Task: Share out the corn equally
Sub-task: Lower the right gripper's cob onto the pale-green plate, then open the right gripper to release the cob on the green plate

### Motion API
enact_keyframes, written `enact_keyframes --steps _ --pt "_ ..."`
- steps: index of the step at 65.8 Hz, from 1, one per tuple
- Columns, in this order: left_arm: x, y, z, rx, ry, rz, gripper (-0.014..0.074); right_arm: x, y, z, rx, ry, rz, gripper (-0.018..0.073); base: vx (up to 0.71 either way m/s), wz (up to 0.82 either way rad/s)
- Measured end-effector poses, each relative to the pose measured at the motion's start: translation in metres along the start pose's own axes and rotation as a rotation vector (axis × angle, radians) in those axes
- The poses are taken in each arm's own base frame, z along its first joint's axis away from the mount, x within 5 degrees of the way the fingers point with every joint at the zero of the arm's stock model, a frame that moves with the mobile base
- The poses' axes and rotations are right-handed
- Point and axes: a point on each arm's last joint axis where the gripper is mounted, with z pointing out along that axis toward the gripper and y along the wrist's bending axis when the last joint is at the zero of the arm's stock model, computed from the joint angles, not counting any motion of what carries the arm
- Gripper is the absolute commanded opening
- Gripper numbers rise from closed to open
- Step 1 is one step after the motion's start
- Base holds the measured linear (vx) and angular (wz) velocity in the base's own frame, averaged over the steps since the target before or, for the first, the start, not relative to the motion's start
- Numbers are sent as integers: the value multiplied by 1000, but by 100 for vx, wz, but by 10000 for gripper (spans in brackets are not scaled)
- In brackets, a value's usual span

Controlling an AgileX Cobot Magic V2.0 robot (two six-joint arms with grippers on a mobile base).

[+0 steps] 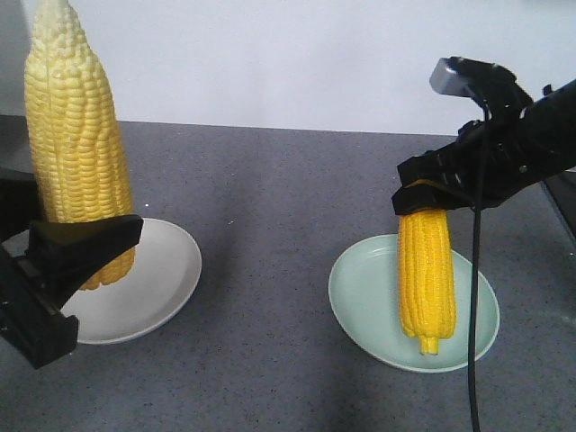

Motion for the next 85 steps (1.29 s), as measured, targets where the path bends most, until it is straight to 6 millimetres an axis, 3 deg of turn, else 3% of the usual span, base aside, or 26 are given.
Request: enact_keyframes --steps 26,45,56,66,76,85 --pt "0 0 0 0 0 0 291 -3 -38 73 60 184 93 237 0 0" --pt "0 0 0 0 0 0 291 -2 -47 92 73 215 117 440 0 0" --pt "0 0 0 0 0 0 291 -3 -48 92 78 206 113 551 0 0" --pt "0 0 0 0 0 0 291 -3 -45 83 91 202 90 566 0 0" --pt "0 0 0 0 0 0 291 -5 -28 45 114 136 28 558 0 0" --pt "0 0 0 0 0 0 291 8 8 8 167 93 -98 547 0 0"
